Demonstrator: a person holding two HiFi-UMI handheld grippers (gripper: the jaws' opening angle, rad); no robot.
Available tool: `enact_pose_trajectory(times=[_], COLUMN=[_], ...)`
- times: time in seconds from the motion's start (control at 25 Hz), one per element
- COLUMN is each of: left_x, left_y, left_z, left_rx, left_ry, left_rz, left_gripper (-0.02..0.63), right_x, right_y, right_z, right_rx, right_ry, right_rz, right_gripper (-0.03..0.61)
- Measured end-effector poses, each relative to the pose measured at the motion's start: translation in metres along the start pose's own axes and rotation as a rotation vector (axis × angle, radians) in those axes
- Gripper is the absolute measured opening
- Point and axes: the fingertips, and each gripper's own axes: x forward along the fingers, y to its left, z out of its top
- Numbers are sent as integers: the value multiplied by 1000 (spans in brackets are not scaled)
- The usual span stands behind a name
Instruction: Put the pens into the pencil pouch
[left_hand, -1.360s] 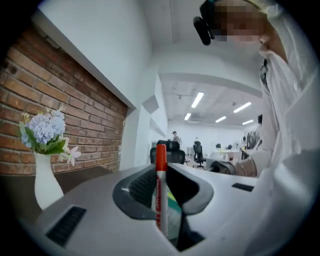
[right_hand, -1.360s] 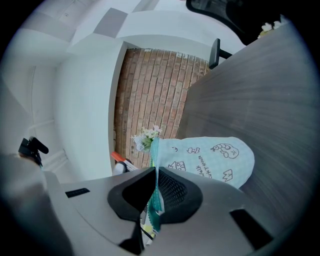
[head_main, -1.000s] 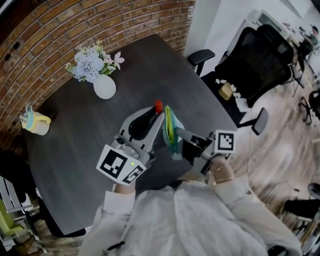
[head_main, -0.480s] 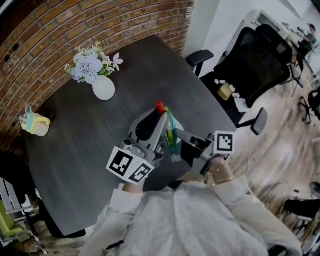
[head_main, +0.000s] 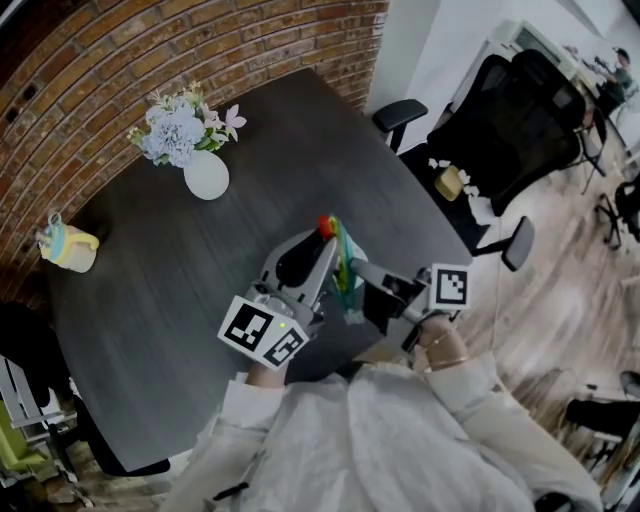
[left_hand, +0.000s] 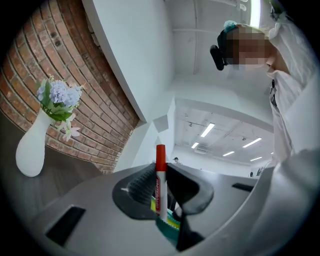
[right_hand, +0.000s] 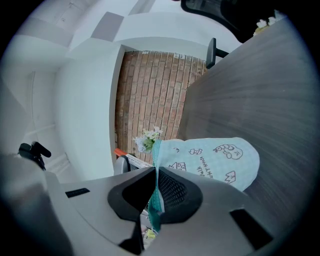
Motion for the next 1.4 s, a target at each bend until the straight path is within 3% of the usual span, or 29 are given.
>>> enact_pose_trajectory(times=[0.24, 0.92, 1.4], left_x=[-6, -12, -39], left_y=[6, 8, 21], left_z=[-13, -21, -26], left_rx=[-49, -40, -20], left_ry=[28, 71, 122], left_rz=[9, 14, 81], left_gripper=[66, 66, 66], right_x=[1, 1, 20], right_y=[0, -2, 4], right_z=[0, -1, -14], right_rx=[10, 2, -84], right_ry=[-1, 9, 110], right_rz=[-6, -8, -20], right_gripper=[21, 21, 21])
